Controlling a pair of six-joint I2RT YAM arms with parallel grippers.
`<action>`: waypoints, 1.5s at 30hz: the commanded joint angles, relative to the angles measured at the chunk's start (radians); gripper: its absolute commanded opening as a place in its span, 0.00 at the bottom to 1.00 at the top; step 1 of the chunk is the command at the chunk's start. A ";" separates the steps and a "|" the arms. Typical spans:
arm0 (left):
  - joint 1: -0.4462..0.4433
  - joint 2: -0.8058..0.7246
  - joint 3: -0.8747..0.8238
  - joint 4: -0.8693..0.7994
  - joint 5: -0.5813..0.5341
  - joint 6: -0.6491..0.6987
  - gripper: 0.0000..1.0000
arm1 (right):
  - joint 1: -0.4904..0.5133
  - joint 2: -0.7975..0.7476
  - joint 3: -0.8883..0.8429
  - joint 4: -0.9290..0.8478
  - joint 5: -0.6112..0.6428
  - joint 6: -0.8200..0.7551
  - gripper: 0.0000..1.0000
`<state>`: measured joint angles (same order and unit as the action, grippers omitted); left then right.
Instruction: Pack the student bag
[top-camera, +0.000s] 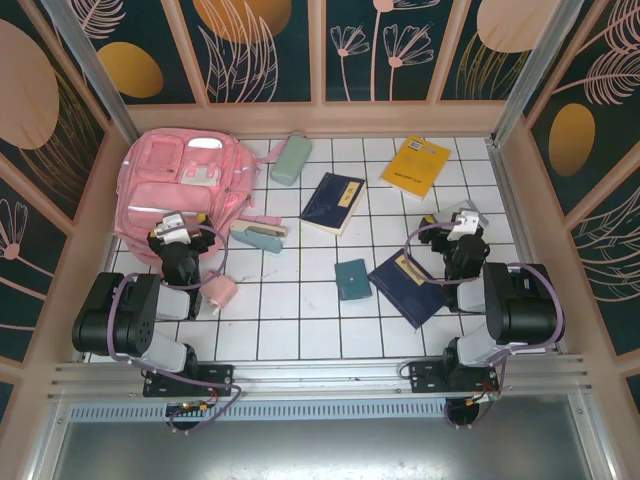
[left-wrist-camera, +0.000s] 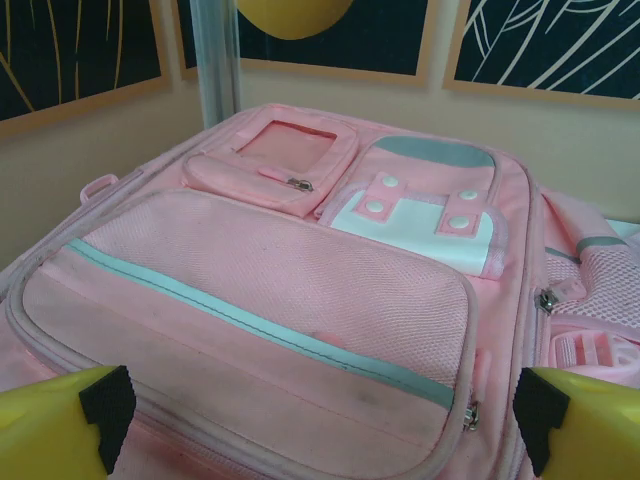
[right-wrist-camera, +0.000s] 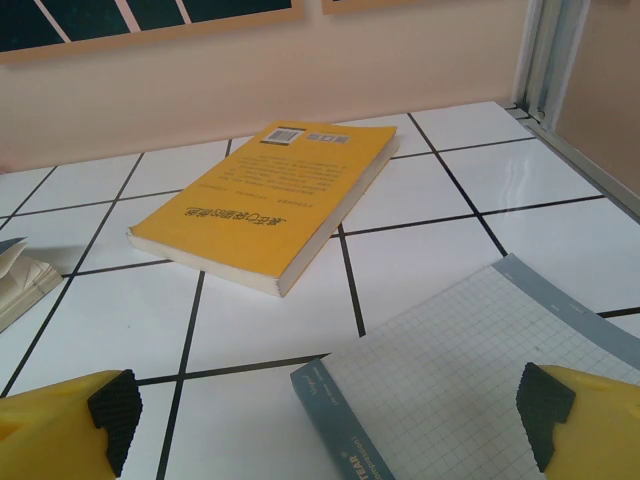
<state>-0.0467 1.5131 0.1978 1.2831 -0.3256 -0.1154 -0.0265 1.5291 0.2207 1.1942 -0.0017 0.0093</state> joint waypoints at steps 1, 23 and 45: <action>0.002 0.008 0.014 0.039 -0.010 0.011 0.99 | -0.008 0.009 0.017 0.044 -0.012 0.008 0.99; 0.002 -0.030 0.016 0.001 -0.025 0.003 0.99 | -0.010 -0.008 0.015 0.038 -0.006 0.012 0.99; -0.019 -0.074 0.756 -1.122 0.223 -0.364 0.75 | 0.015 -0.364 0.405 -0.806 -0.116 0.448 0.99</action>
<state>-0.0502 1.3560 0.8806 0.2584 -0.2253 -0.4400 -0.0582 1.1660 0.5674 0.4812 -0.0910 0.4183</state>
